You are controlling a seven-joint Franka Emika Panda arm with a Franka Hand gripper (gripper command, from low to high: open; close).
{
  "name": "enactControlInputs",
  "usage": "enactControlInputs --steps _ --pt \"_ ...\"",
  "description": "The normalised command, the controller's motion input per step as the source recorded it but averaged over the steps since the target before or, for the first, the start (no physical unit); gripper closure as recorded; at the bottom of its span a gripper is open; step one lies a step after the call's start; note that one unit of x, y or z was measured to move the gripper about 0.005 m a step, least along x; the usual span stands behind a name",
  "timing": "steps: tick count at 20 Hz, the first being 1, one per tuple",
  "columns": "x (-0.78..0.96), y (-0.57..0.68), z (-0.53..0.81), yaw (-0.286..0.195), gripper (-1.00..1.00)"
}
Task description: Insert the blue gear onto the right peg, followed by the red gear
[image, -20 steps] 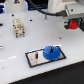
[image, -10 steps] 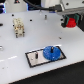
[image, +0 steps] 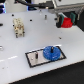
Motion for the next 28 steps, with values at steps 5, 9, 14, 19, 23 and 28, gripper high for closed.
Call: enactControlInputs --steps 5,9,14,19,23,28 --pt "0.76 -0.25 0.16 0.000 1.00" --pt "0.72 -0.24 0.10 0.000 1.00" --pt "0.56 -0.21 0.02 0.000 1.00" --pt "0.37 -0.17 -0.04 0.000 1.00" --pt "0.33 -0.17 -0.08 0.000 1.00" --pt "0.22 -0.15 -0.08 0.000 1.00"
